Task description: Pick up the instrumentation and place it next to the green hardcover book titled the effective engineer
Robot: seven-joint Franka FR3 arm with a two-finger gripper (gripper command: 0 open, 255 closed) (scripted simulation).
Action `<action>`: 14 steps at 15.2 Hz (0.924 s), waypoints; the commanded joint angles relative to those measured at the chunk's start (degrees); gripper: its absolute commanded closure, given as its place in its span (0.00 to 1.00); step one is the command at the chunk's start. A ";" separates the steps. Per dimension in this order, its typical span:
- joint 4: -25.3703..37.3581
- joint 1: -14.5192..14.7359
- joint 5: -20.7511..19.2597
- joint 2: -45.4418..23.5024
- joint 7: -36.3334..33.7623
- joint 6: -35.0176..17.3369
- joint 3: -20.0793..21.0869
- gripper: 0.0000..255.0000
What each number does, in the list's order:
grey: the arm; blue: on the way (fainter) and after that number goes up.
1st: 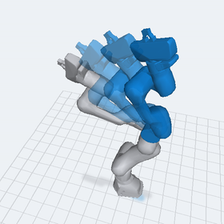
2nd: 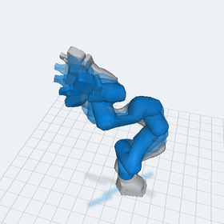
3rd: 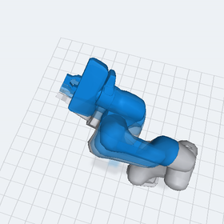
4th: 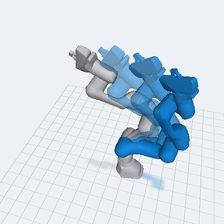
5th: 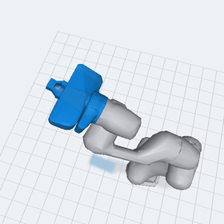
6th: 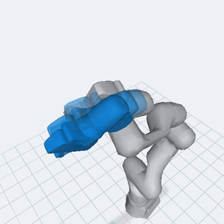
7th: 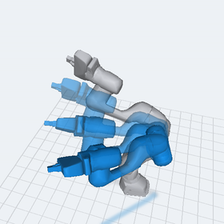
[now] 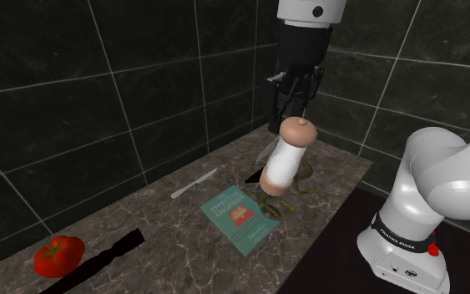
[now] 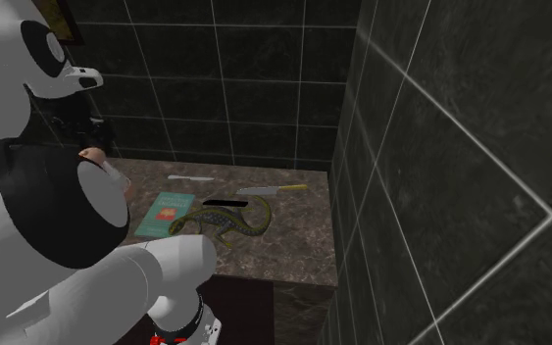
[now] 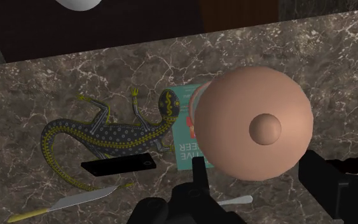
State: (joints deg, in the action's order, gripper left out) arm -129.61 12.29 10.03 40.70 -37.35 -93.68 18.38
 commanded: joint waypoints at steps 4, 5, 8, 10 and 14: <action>-0.52 1.32 2.27 0.26 -4.18 -0.78 3.83 1.00; -1.39 1.39 2.40 0.42 -4.15 -1.49 3.95 1.00; -3.93 1.61 2.80 0.83 -4.08 -3.63 4.33 1.00; -5.58 1.76 3.07 1.04 -4.03 -5.08 4.61 1.00; -8.77 2.04 3.63 1.31 -3.96 -8.01 5.22 1.00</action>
State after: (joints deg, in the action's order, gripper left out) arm -137.52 14.23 13.49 41.87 -41.32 -100.93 23.45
